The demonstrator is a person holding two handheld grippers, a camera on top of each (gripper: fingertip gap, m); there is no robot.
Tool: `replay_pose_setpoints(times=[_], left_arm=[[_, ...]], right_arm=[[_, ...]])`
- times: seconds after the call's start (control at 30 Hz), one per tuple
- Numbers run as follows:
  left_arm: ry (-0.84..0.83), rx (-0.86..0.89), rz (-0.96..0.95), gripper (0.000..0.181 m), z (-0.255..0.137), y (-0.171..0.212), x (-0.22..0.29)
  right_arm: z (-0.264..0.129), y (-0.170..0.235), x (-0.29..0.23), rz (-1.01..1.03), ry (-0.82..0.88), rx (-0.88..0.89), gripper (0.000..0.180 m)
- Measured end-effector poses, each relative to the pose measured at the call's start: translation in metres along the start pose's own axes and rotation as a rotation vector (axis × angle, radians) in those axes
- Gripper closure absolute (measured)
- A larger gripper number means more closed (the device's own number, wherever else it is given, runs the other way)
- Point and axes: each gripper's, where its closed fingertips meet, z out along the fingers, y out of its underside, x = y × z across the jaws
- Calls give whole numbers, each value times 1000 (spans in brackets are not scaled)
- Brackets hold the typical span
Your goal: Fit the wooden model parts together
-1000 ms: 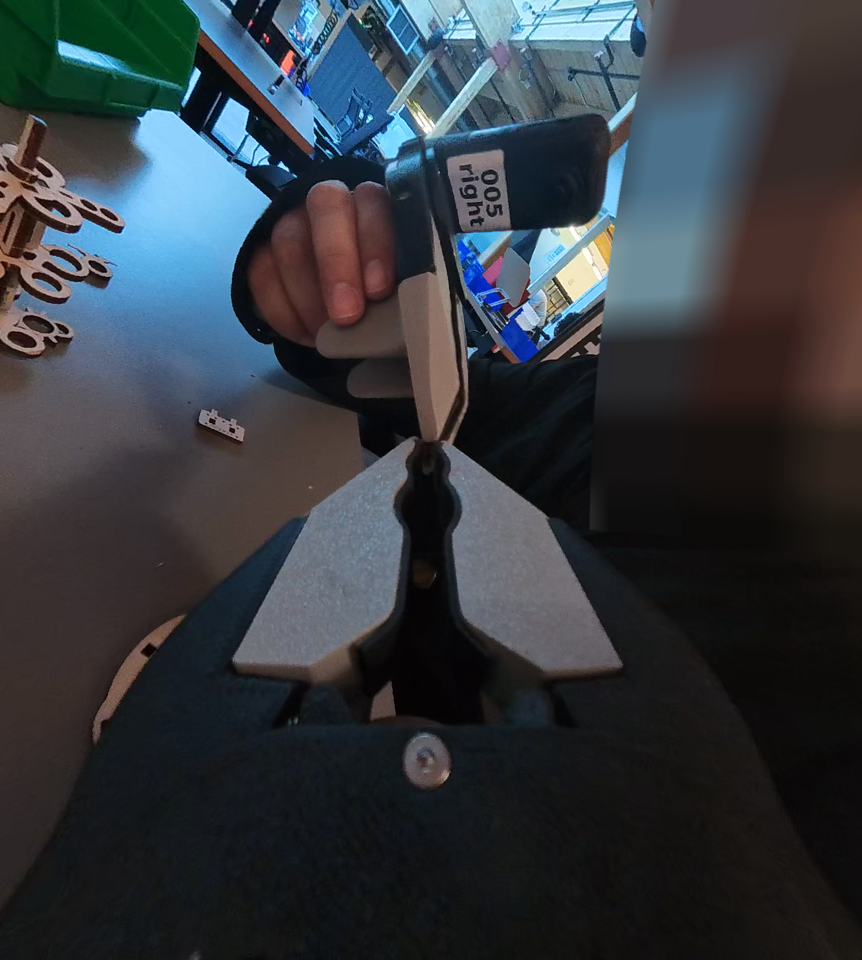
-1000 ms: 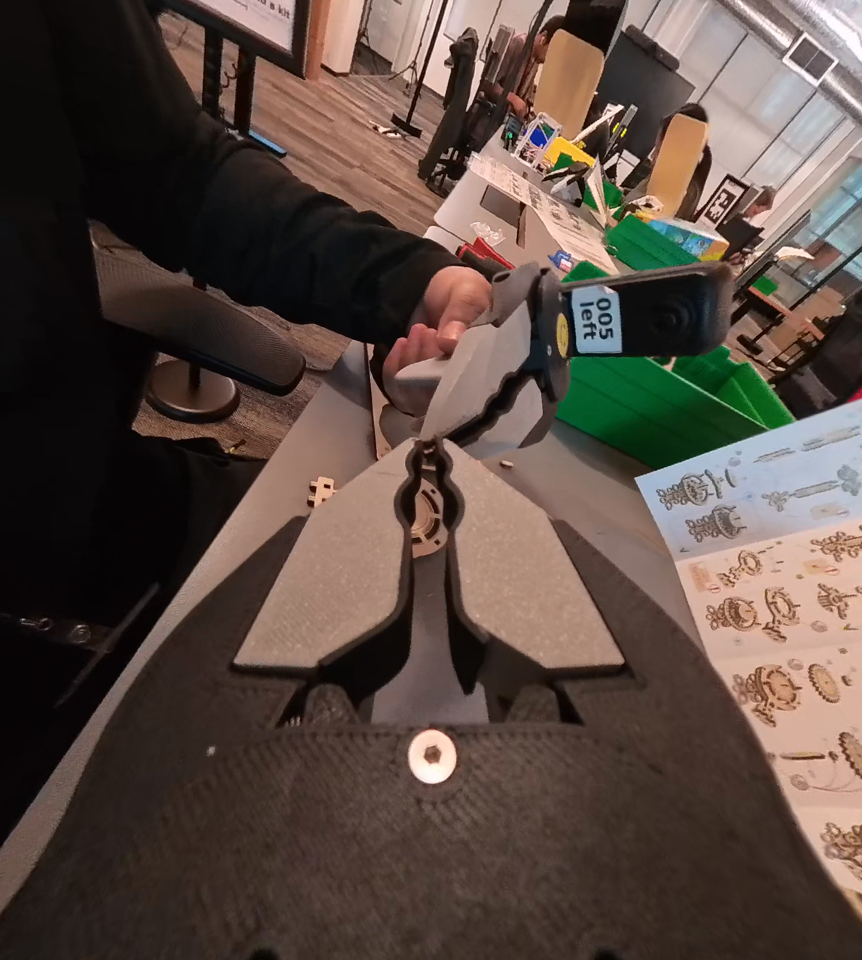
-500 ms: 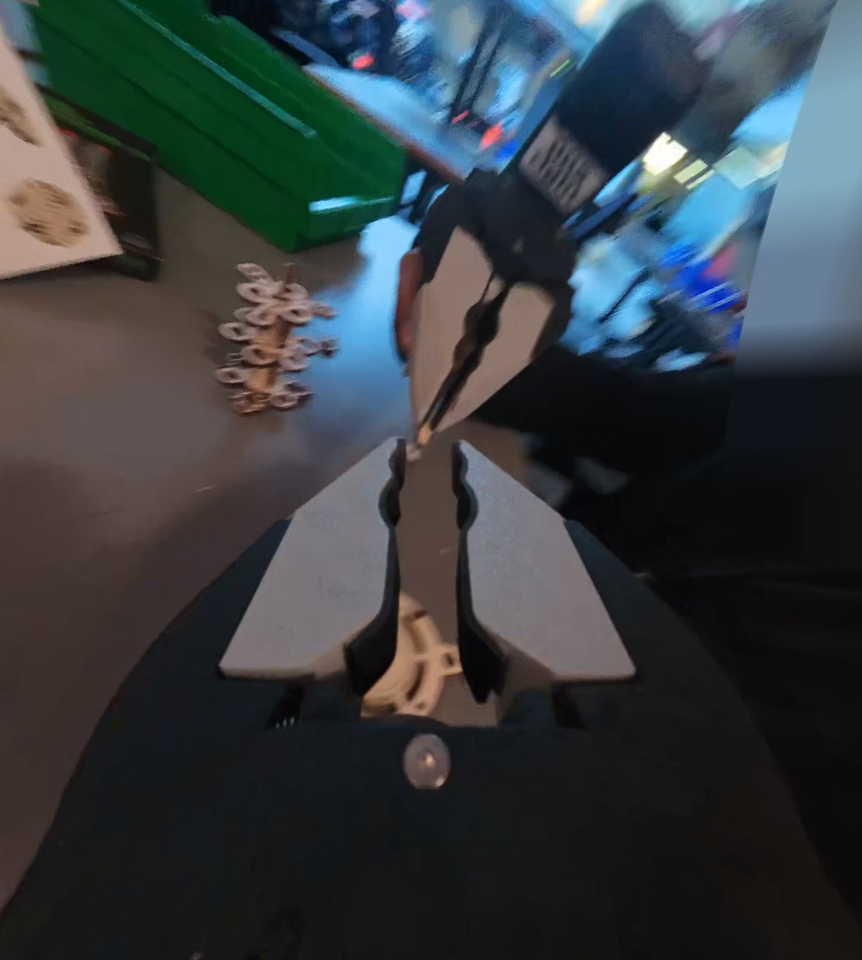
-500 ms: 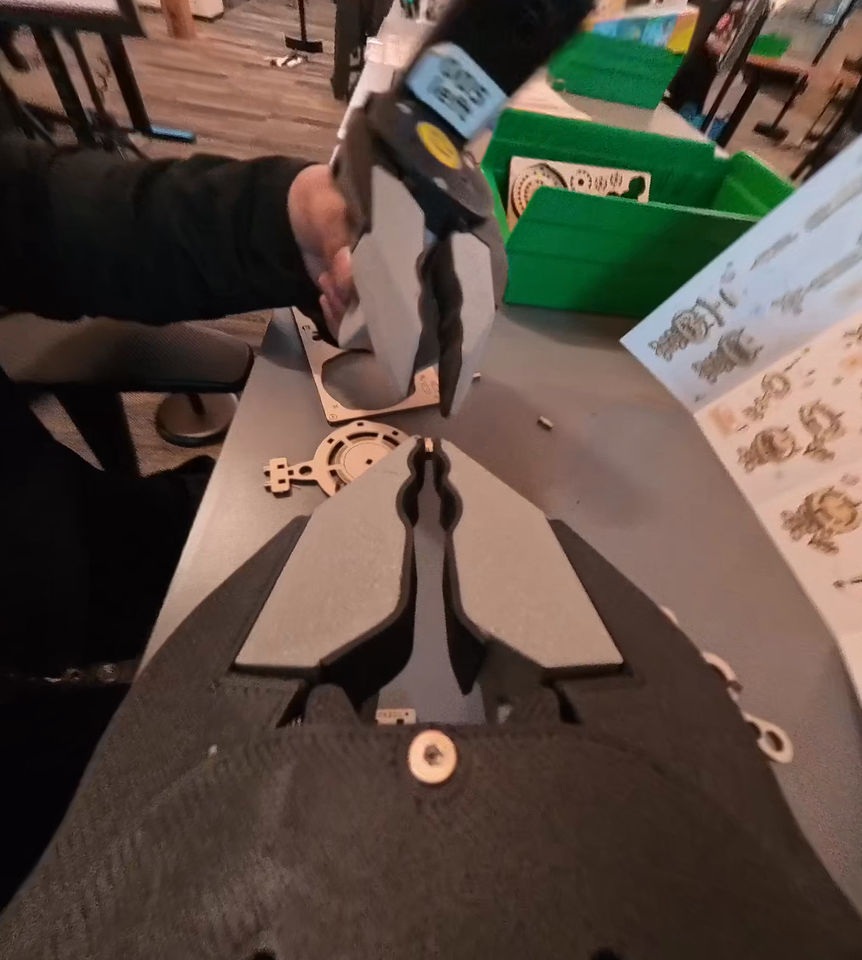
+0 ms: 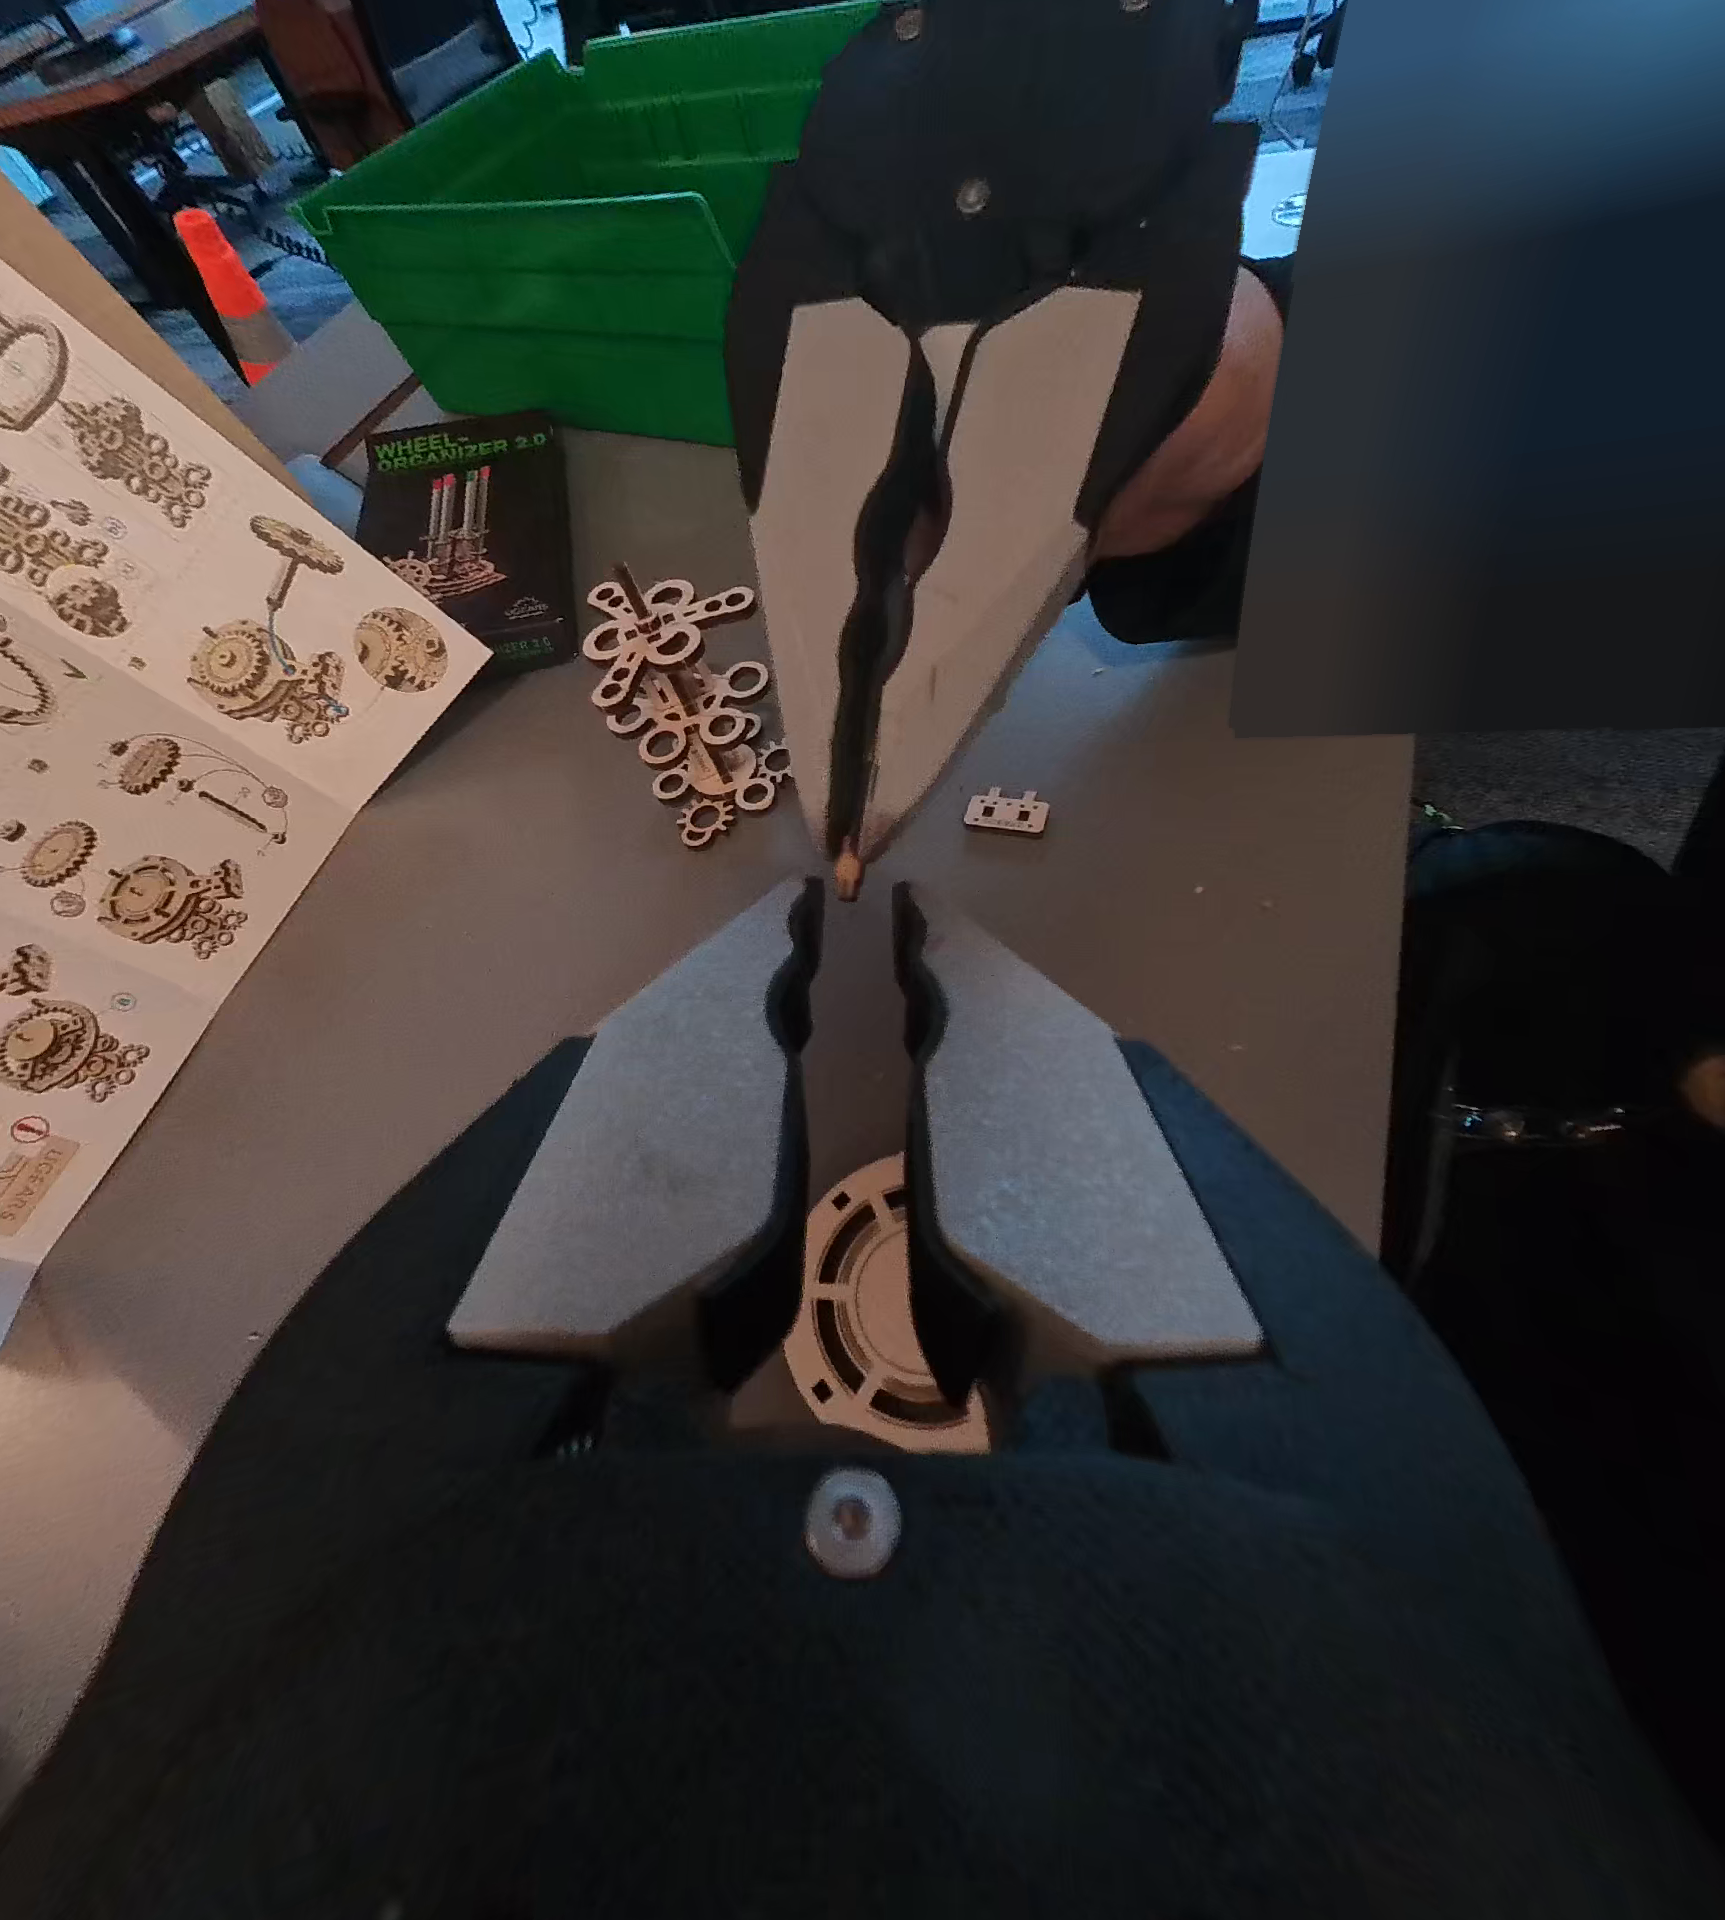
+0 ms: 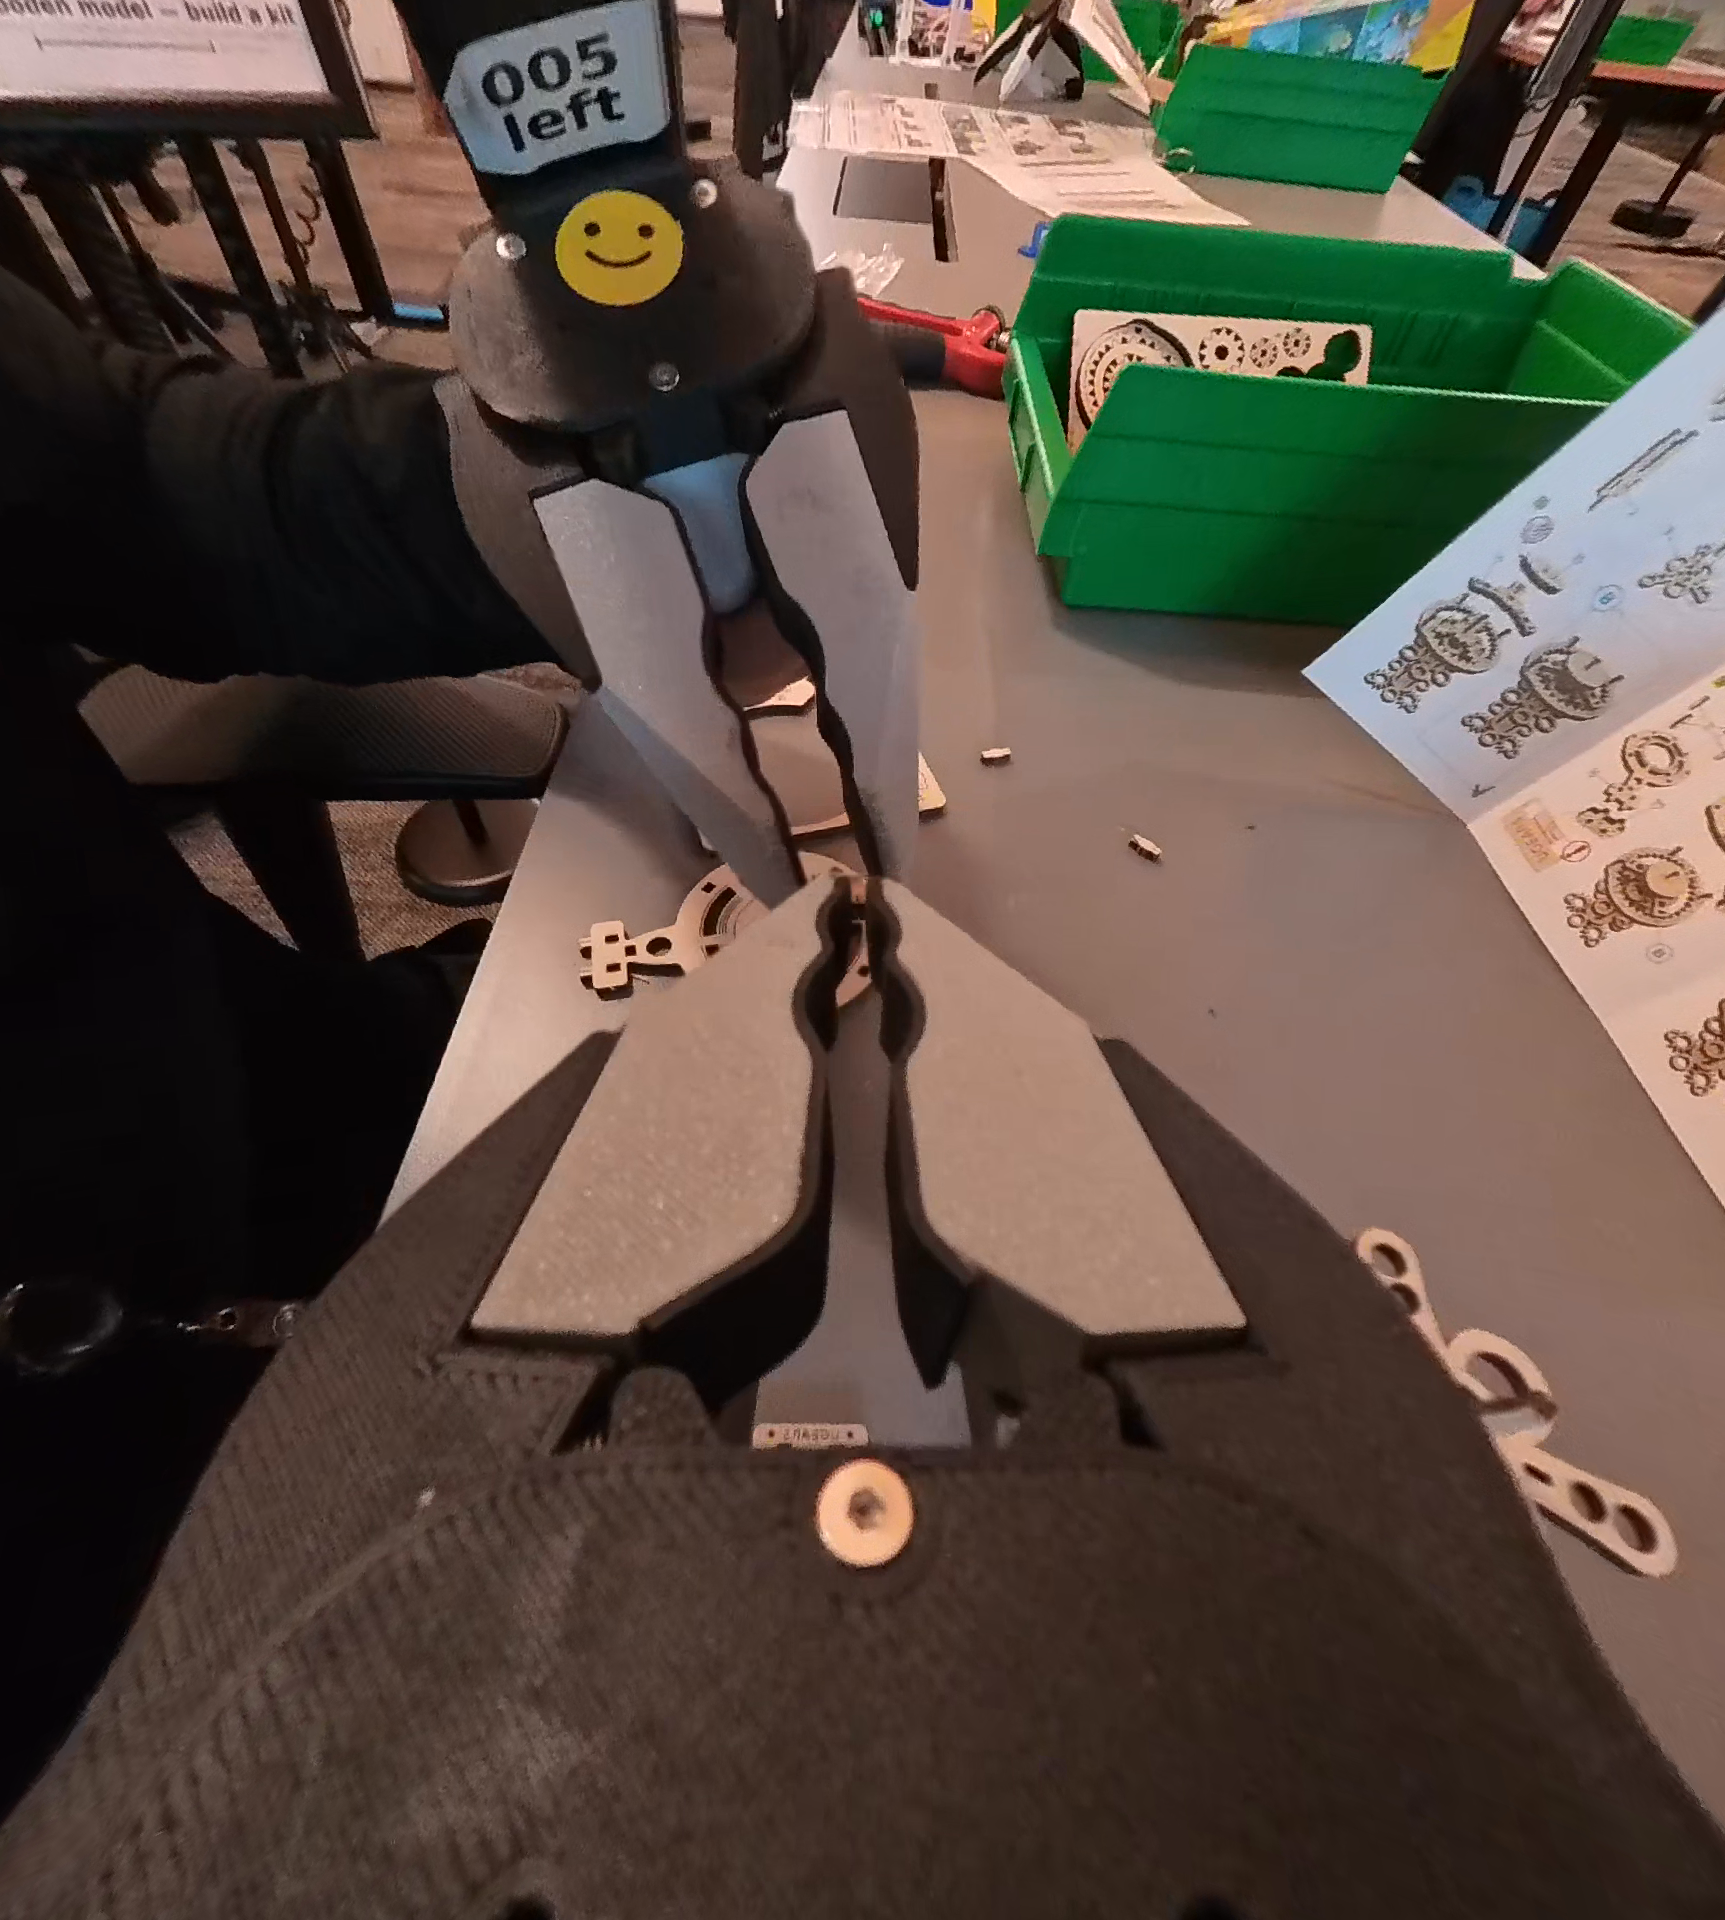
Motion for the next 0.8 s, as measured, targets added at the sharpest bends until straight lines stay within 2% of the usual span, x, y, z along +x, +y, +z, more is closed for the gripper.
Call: replay_pose_setpoints(times=[0.13,0.3,0.47,0.6,0.8], left_arm=[[6,9,-4,179,-2,-1,0],[-2,11,20,179,-2,-1,0],[14,101,-62,180,-9,-10,-6],[19,144,-43,180,-14,-12,-6],[20,147,-10,180,-13,-12,-2]], right_arm=[[1,2,-1,-14,0,-13,180],[1,0,-1,-21,10,-4,180],[-9,-10,3,26,5,62,177],[-17,-17,6,42,2,103,175],[-7,-11,-3,5,-21,60,175]])
